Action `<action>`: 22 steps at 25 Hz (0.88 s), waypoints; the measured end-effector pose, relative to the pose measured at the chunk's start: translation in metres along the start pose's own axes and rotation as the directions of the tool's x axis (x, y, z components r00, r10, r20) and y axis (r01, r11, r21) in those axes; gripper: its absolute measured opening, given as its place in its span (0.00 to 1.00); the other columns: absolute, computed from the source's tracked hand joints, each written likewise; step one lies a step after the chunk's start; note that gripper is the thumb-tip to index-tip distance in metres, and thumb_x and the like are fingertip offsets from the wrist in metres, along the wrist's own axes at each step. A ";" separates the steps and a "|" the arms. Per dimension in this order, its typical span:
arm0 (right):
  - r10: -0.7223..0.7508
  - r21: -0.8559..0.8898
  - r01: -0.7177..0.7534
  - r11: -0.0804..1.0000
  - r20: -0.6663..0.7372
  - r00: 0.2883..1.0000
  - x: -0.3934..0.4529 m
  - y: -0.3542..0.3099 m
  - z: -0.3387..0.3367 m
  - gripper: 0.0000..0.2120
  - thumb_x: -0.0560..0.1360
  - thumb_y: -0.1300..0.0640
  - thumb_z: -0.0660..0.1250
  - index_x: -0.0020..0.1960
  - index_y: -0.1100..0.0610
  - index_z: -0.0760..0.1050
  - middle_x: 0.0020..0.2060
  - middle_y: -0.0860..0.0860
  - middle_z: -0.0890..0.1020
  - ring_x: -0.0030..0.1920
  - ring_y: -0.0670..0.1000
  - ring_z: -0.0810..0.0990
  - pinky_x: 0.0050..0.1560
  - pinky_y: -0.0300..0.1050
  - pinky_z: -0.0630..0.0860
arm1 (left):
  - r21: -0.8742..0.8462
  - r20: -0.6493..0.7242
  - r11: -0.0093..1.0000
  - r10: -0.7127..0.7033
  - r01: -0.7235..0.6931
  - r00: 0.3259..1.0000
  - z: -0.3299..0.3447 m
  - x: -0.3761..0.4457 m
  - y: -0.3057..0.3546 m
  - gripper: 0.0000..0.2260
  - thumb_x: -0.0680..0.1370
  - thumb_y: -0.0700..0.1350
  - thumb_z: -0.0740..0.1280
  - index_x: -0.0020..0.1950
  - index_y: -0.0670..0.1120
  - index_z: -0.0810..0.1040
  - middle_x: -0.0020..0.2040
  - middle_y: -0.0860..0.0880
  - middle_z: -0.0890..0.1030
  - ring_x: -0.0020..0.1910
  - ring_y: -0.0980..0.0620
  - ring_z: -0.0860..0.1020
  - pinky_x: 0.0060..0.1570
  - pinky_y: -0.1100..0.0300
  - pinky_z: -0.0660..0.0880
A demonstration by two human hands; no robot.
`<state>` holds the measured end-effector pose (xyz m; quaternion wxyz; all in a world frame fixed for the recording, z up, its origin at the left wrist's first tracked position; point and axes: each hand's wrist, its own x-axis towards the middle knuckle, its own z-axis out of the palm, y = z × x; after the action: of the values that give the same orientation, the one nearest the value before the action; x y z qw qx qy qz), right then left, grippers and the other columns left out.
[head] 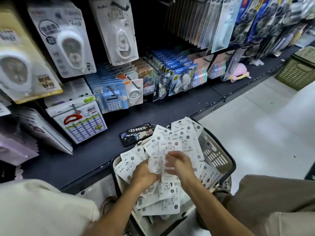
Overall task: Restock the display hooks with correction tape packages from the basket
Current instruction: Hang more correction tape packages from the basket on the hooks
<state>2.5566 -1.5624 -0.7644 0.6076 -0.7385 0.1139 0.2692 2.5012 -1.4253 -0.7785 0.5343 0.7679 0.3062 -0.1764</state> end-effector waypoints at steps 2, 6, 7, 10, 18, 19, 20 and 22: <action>-0.142 -0.449 0.026 0.893 -0.225 0.964 0.005 0.013 -0.013 0.23 0.76 0.59 0.71 0.68 0.56 0.69 0.67 0.53 0.72 0.54 0.54 0.80 0.52 0.50 0.80 | -0.038 -0.102 0.997 -0.074 0.071 0.992 -0.004 0.005 -0.002 0.13 0.70 0.41 0.80 0.48 0.52 0.80 0.43 0.55 0.84 0.41 0.58 0.82 0.40 0.61 0.77; -0.016 -0.428 -0.050 0.902 -0.150 0.989 0.012 0.020 -0.022 0.20 0.74 0.60 0.74 0.63 0.60 0.72 0.58 0.52 0.79 0.49 0.54 0.84 0.41 0.43 0.80 | -0.228 -0.173 0.967 -0.152 0.110 0.973 -0.011 0.012 -0.004 0.15 0.68 0.40 0.81 0.51 0.49 0.82 0.46 0.52 0.86 0.45 0.52 0.84 0.50 0.55 0.80; -0.007 -0.414 -0.044 0.909 -0.121 0.993 0.012 0.019 -0.019 0.12 0.74 0.61 0.74 0.55 0.61 0.77 0.49 0.52 0.83 0.46 0.54 0.84 0.39 0.44 0.80 | -0.256 -0.175 0.959 -0.172 0.124 0.970 -0.011 0.014 -0.006 0.16 0.68 0.39 0.81 0.52 0.48 0.82 0.47 0.50 0.87 0.46 0.49 0.85 0.52 0.53 0.81; -0.098 -0.378 0.105 0.920 0.038 0.994 0.006 0.019 -0.005 0.09 0.73 0.63 0.73 0.36 0.56 0.76 0.33 0.51 0.80 0.35 0.50 0.78 0.45 0.55 0.80 | -0.353 -0.193 0.927 -0.201 0.123 0.960 -0.008 0.018 -0.012 0.20 0.67 0.41 0.82 0.57 0.46 0.82 0.53 0.46 0.87 0.50 0.44 0.85 0.58 0.45 0.81; -0.058 -0.009 0.062 0.998 0.258 0.965 0.001 0.023 0.008 0.16 0.71 0.70 0.64 0.55 0.57 0.78 0.51 0.55 0.82 0.46 0.54 0.84 0.48 0.52 0.83 | -0.233 -0.134 0.967 -0.137 0.103 0.982 -0.002 0.010 -0.013 0.49 0.65 0.54 0.83 0.78 0.50 0.59 0.56 0.53 0.78 0.40 0.58 0.75 0.37 0.63 0.73; -0.122 -0.095 0.134 0.986 0.125 0.985 0.004 0.022 0.005 0.18 0.73 0.70 0.65 0.58 0.53 0.76 0.55 0.53 0.81 0.49 0.52 0.84 0.49 0.49 0.83 | -0.198 -0.156 0.975 -0.134 0.102 0.978 -0.002 0.013 -0.014 0.47 0.65 0.50 0.84 0.77 0.49 0.60 0.53 0.54 0.77 0.44 0.56 0.76 0.41 0.61 0.75; -0.193 -0.217 0.180 0.959 -0.042 0.980 0.010 0.021 0.001 0.21 0.75 0.69 0.65 0.63 0.51 0.72 0.62 0.51 0.79 0.53 0.49 0.82 0.52 0.47 0.82 | -0.206 -0.180 0.972 -0.153 0.115 0.972 -0.002 0.016 -0.014 0.45 0.66 0.46 0.84 0.77 0.48 0.62 0.55 0.53 0.78 0.50 0.52 0.79 0.46 0.55 0.79; -0.254 -0.472 0.087 0.878 -0.303 0.919 0.024 0.011 -0.014 0.30 0.74 0.67 0.66 0.73 0.52 0.64 0.70 0.50 0.72 0.64 0.51 0.76 0.65 0.53 0.77 | -0.230 -0.200 0.963 -0.191 0.143 0.961 -0.003 0.018 -0.015 0.41 0.66 0.43 0.83 0.74 0.48 0.65 0.60 0.47 0.81 0.57 0.43 0.81 0.56 0.43 0.81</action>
<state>2.5750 -1.5750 -0.7848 0.4114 -0.9020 0.0900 0.0947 2.5045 -1.4132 -0.7992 0.5596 0.6920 0.4447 -0.1012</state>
